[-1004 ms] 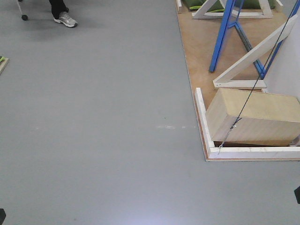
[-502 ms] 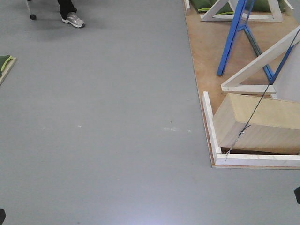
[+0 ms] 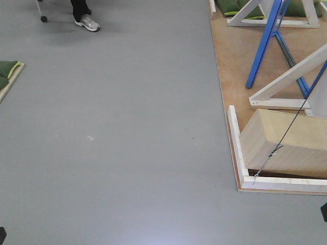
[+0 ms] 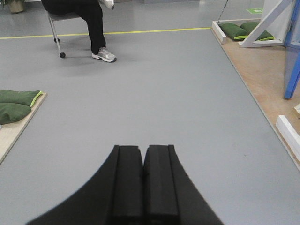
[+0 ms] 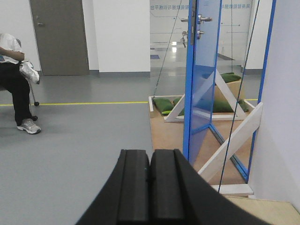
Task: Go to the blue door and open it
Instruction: 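Drive the base forward toward the blue-framed door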
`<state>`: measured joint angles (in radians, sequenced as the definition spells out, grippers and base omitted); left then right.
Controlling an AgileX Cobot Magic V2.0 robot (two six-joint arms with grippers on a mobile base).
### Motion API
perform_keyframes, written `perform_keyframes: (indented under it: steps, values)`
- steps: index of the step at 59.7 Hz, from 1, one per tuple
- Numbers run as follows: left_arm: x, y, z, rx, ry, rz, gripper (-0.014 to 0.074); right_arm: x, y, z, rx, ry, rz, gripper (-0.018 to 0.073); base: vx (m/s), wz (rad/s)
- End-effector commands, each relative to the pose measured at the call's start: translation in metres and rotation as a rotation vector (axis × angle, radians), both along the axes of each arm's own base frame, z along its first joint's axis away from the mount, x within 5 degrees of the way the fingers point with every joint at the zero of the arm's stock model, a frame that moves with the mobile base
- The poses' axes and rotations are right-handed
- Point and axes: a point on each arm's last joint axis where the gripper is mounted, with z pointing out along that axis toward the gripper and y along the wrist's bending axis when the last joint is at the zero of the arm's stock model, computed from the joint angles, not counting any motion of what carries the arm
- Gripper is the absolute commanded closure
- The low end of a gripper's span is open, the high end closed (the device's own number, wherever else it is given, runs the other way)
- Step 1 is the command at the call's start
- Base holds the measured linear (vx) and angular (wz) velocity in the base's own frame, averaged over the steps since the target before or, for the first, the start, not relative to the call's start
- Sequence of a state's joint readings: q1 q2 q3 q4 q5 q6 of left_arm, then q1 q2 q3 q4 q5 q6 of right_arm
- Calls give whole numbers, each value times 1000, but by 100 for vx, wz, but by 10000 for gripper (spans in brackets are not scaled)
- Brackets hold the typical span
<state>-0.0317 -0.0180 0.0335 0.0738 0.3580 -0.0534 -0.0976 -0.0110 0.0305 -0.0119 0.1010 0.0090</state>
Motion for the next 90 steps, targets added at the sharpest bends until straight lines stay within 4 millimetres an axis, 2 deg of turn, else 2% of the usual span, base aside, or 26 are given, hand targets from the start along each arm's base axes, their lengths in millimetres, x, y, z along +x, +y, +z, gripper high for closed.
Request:
perform_keyframes:
  steps: [1, 90]
  values:
    - [0, -1, 18, -6, -122, -6, 526, 0, 0, 5, -20, -81, -1, 564, 7, 3]
    - [0, -1, 18, -6, -122, -6, 526, 0, 0, 5, -20, -81, -1, 564, 13, -3]
